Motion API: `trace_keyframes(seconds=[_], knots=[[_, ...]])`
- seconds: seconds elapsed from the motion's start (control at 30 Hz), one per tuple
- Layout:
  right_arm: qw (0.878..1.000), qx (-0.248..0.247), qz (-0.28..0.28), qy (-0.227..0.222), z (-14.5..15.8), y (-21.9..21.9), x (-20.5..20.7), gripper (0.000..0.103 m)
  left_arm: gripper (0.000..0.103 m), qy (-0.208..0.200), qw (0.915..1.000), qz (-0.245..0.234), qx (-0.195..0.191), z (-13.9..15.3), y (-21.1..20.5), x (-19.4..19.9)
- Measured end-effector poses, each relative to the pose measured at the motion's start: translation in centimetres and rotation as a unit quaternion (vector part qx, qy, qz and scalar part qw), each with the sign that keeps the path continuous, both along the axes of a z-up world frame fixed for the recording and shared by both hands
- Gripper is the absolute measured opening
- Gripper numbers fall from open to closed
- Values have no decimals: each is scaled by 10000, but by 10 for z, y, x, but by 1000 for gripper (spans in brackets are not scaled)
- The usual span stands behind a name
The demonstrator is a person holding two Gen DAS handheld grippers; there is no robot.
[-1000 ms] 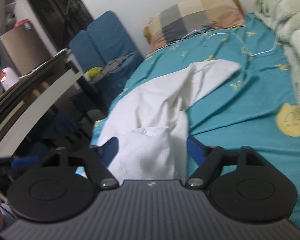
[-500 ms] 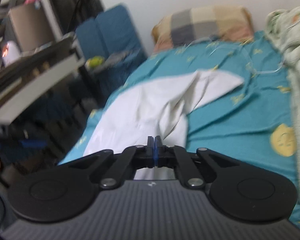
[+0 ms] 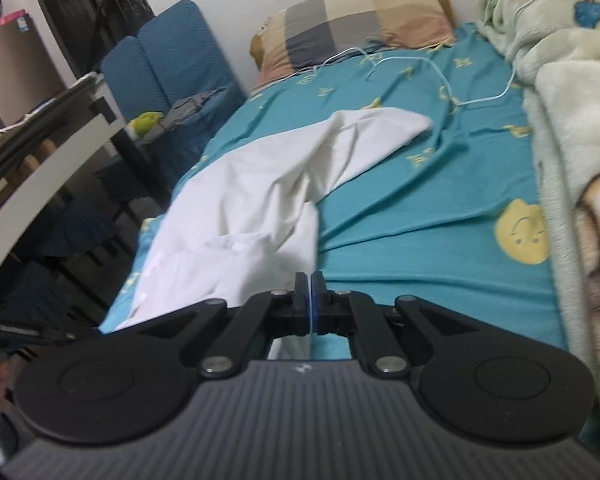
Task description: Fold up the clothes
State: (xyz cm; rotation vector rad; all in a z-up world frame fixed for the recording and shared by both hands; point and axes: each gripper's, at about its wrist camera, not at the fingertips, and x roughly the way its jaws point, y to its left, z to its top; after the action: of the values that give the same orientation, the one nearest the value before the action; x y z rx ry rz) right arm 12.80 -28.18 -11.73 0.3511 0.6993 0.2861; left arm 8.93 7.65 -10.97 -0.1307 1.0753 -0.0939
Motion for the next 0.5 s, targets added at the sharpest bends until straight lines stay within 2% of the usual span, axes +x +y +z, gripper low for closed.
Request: trace_keyframes(seconds=[0.1, 0.2, 0.43, 0.5], knots=[[9998, 177, -6, -20, 1, -2, 0, 5, 44, 201, 9997, 114, 55, -6, 2, 4], [9995, 314, -35, -45, 1, -3, 1, 6, 42, 340, 9991, 262, -3, -9, 7, 6], [9993, 367, 47, -44, 1, 0, 3, 6, 41, 721, 9971, 222, -102, -21, 3, 12], [9992, 380, 118, -59, 1, 2, 3, 6, 38, 841, 9960, 181, -224, -25, 3, 13]])
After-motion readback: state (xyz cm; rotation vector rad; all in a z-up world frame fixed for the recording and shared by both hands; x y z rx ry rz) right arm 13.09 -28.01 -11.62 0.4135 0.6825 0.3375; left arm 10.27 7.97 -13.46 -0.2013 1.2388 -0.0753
